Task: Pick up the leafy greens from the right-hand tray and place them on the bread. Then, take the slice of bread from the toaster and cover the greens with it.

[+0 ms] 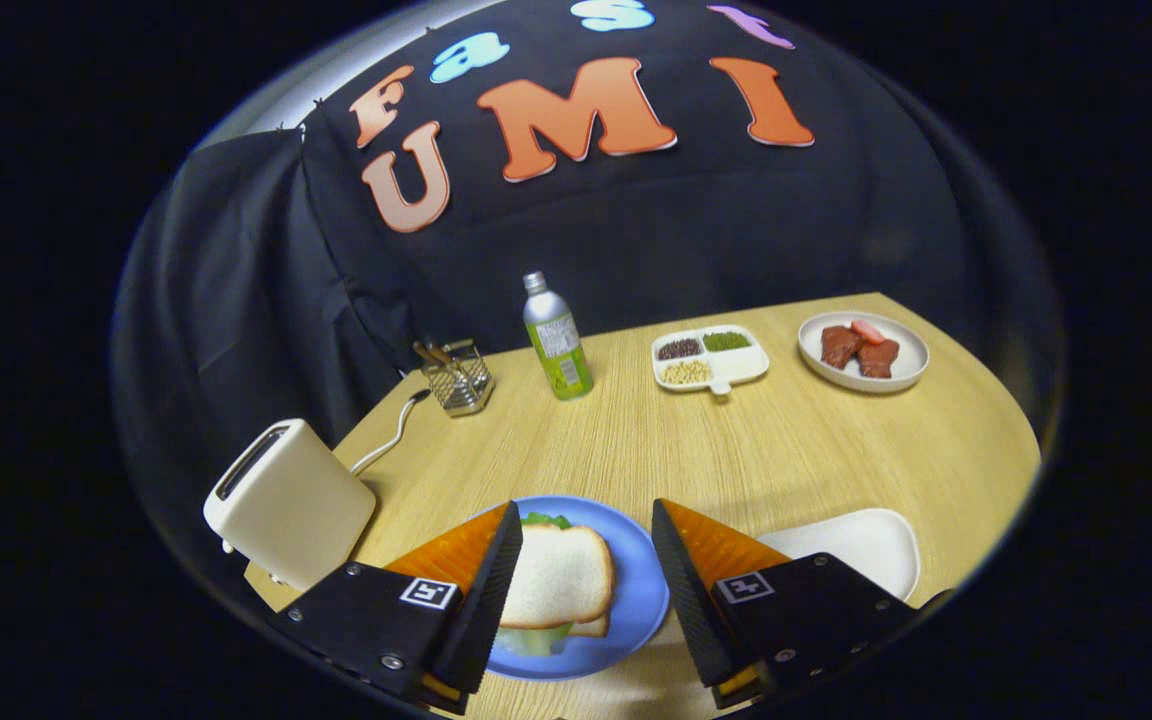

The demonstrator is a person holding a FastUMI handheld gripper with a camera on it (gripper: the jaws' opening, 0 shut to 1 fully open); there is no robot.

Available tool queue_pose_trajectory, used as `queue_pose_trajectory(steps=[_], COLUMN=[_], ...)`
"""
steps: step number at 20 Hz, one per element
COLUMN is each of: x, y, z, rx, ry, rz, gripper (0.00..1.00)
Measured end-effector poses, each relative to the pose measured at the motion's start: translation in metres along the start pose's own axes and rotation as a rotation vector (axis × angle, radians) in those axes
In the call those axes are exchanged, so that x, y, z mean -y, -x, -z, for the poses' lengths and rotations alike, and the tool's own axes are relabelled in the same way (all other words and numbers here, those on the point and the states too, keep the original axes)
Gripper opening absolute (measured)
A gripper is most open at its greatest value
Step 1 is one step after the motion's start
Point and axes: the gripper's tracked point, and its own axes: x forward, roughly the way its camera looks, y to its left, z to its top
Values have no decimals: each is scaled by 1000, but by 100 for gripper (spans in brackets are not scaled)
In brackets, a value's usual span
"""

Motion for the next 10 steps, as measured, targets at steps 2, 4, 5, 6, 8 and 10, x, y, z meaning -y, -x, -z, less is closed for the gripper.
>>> queue_pose_trajectory(steps=[2,4,5,6,8,10], x=[-1,0,6,10,11,8], y=[20,42,55,67,93,118], z=[-29,-56,-70,-82,-102,-119], rx=[85,174,224,269,344,405], ry=[14,41,59,75,79,87], rz=[-4,3,26,47,58,48], gripper=[81,82,83,83,83,83])
